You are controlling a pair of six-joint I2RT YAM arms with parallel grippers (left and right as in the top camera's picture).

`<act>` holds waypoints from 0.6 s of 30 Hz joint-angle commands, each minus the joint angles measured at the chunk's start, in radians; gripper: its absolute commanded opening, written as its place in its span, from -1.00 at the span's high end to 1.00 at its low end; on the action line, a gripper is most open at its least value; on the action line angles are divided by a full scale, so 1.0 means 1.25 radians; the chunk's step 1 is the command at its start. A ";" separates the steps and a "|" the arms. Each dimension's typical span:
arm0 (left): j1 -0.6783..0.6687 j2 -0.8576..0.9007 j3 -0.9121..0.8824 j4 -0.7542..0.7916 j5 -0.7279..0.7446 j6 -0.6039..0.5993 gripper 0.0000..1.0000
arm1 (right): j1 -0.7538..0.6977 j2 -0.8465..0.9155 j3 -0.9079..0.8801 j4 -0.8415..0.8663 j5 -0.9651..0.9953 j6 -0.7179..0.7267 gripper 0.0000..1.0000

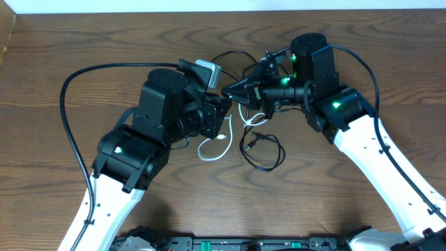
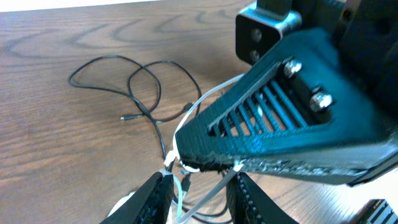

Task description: Untangle cables

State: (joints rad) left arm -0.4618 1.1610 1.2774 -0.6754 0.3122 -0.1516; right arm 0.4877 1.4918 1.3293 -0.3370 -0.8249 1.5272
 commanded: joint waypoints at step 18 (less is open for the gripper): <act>0.002 0.018 -0.003 0.018 0.031 0.022 0.78 | 0.004 0.001 0.008 0.003 -0.055 -0.005 0.97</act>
State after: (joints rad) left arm -0.4618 1.1805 1.2774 -0.6693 0.3500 -0.1318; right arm 0.4873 1.4918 1.3293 -0.3271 -0.8600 1.5341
